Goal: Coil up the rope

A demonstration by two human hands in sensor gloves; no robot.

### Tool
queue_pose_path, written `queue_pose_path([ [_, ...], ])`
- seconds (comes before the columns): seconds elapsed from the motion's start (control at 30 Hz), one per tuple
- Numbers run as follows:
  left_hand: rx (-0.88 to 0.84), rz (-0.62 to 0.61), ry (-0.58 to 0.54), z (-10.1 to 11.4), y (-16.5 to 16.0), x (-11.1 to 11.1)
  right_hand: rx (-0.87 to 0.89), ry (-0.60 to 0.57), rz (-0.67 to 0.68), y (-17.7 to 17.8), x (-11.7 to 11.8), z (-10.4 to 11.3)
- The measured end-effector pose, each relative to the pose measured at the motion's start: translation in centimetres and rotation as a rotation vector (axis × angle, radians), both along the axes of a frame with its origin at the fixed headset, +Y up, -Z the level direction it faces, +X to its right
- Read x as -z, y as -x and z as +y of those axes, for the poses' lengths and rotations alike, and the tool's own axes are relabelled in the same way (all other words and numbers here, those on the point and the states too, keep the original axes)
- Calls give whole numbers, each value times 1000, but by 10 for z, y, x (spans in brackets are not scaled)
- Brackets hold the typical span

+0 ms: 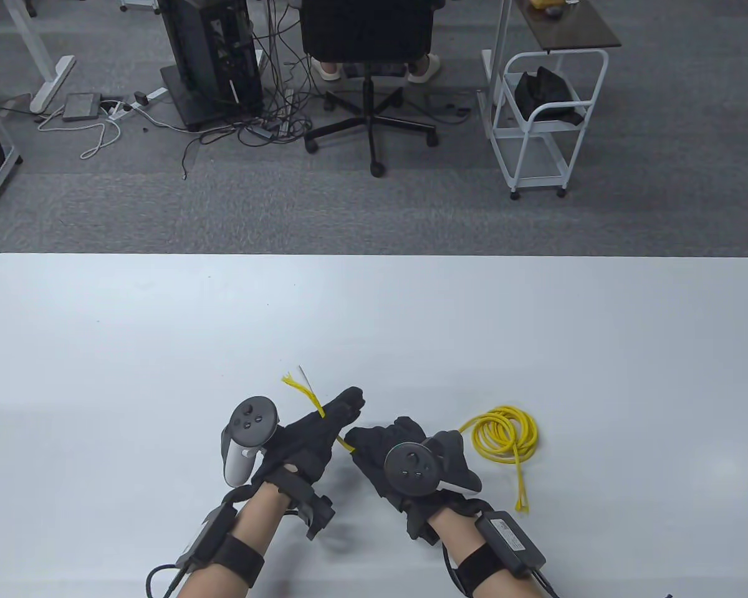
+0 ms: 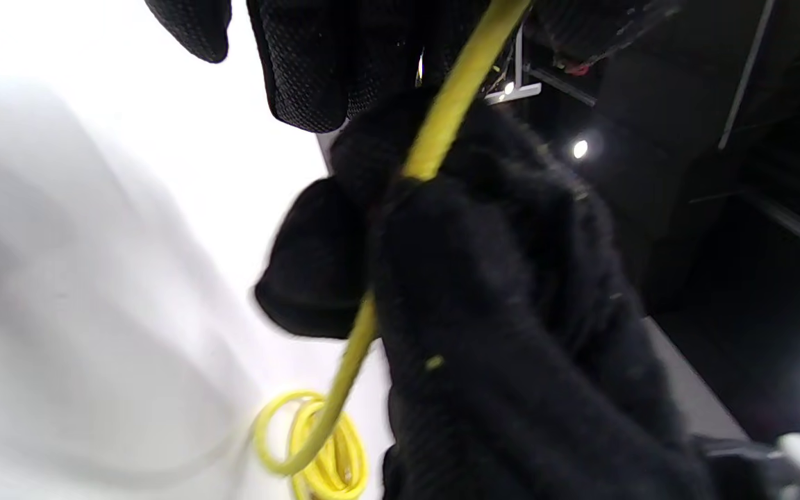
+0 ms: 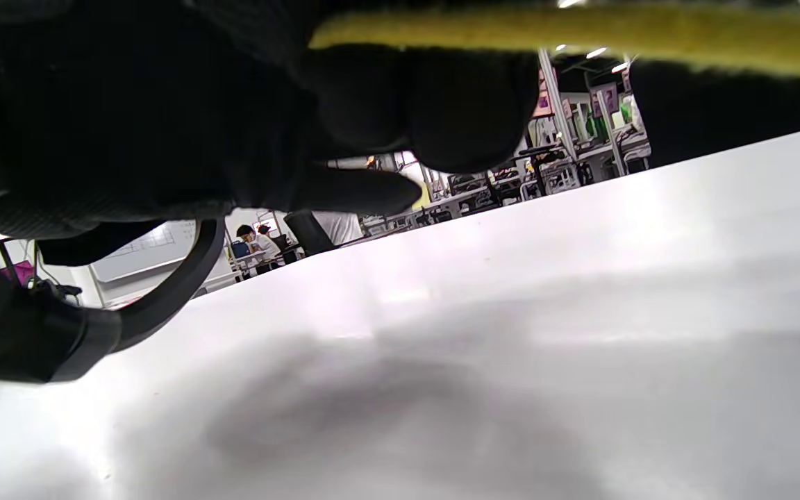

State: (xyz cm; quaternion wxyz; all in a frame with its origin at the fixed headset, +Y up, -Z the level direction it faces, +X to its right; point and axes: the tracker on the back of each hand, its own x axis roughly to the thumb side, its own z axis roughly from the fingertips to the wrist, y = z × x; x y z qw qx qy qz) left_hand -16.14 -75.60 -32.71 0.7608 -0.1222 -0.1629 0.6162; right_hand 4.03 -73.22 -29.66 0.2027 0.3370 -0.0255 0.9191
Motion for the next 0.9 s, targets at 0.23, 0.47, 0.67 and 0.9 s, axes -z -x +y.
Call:
queue_pose_path([
  [0.23, -184, 13, -8, 4, 6, -1, 12, 96, 39, 0, 4, -5],
  [0.47, -329, -15, -36, 11, -1, -4, 0, 176, 85, 2, 5, -10],
  [0.67, -471, -63, 7, 14, -7, -7, -75, 260, 75, -4, 11, -20],
  [0.9, -485, -172, 45, 11, -20, -11, -111, 293, -34, -27, 24, -28],
])
